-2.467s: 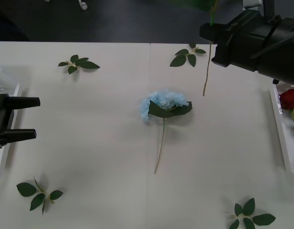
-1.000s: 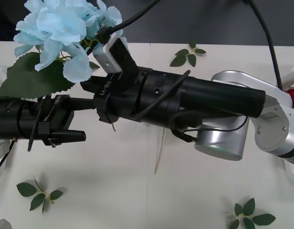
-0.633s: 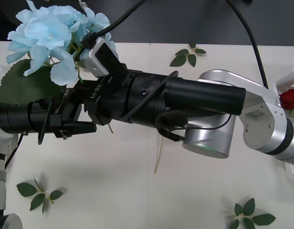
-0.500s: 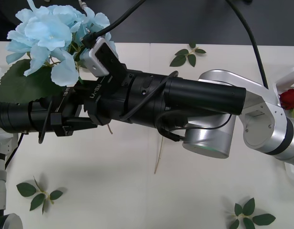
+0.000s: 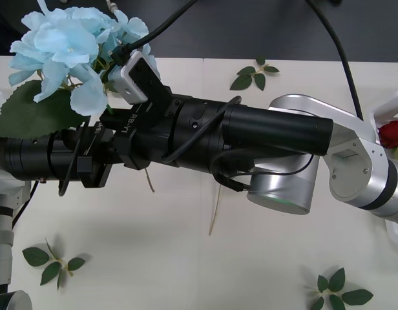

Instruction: Put the red flowers into the right box and the blue flowers into the left box

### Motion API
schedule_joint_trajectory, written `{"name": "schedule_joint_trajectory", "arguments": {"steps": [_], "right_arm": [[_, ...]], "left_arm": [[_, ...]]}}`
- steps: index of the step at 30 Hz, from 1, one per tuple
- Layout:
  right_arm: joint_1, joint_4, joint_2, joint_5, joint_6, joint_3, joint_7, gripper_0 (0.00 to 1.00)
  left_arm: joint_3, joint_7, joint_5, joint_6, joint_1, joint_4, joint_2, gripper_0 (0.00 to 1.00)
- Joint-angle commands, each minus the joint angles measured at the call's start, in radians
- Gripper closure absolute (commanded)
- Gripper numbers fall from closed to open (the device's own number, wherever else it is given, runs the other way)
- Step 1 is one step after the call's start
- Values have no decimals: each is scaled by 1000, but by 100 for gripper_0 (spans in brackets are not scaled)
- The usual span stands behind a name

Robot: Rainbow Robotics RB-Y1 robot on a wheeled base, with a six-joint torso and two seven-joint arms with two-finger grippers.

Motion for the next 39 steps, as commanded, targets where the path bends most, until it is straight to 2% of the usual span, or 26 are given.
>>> {"name": "schedule_joint_trajectory", "arguments": {"steps": [1, 5, 6, 7, 8, 10, 13, 21, 27, 34, 39], "right_arm": [[-26, -17, 12, -1, -8, -12, -37, 100], [-26, -17, 12, -1, -8, -12, -37, 100], [-26, -17, 12, -1, -8, -12, -37, 89], [-26, -17, 12, -1, -8, -12, -37, 73], [-26, -17, 12, -1, -8, -12, -37, 46], [-26, -17, 12, -1, -8, -12, -37, 18], [-26, -17, 12, -1, -8, -12, -37, 0], [-26, -17, 12, -1, -8, -12, -37, 0], [-26, -17, 12, -1, -8, -12, -37, 0], [1, -15, 3, -7, -11, -7, -43, 0], [11, -83, -54, -4, -17, -25, -65, 0]], "left_arm": [[-1, -3, 4, -7, -21, -36, -5, 100], [-2, -3, 4, -9, -21, -36, -5, 100], [-2, -3, 5, -7, -21, -36, -5, 100], [-2, -3, 5, -9, -21, -36, -5, 100], [-2, -3, 4, -9, -21, -36, -5, 100], [-1, -3, 5, -9, -21, -36, -5, 100], [2, -3, 7, -9, -21, -36, -5, 100], [24, -3, 19, -7, -16, -36, -2, 100], [48, -3, 86, -12, 34, -38, 52, 100], [123, -3, 191, -29, 146, -42, 165, 100], [165, -3, 304, -104, 291, -59, 264, 100]]}}
